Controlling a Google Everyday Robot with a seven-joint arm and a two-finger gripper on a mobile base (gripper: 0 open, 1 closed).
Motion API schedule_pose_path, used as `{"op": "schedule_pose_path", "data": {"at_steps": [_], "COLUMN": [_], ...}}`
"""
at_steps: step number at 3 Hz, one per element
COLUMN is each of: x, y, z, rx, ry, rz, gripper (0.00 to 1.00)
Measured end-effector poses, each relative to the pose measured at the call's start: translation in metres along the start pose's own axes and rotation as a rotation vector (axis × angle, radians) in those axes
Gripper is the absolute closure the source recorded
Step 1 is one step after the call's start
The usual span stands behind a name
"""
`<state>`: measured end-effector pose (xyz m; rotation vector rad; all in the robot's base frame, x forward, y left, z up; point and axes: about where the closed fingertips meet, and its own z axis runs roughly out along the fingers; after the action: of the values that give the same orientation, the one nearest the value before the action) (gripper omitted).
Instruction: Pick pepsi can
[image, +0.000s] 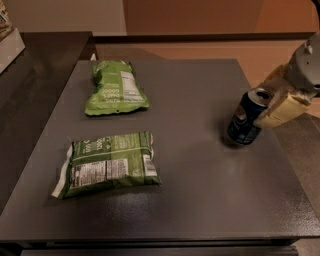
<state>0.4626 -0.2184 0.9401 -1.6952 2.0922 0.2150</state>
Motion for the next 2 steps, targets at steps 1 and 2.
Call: {"op": "schedule_pose_path", "data": {"at_steps": [1,2], "x": [-0.025,-0.069], "y": [-0.011,-0.027], "z": [-0.011,-0.041], "rx": [-0.005,0.022], "ry": [0.020,0.033], "rz": [-0.018,-0.072], "gripper": [1.00,1.00]}}
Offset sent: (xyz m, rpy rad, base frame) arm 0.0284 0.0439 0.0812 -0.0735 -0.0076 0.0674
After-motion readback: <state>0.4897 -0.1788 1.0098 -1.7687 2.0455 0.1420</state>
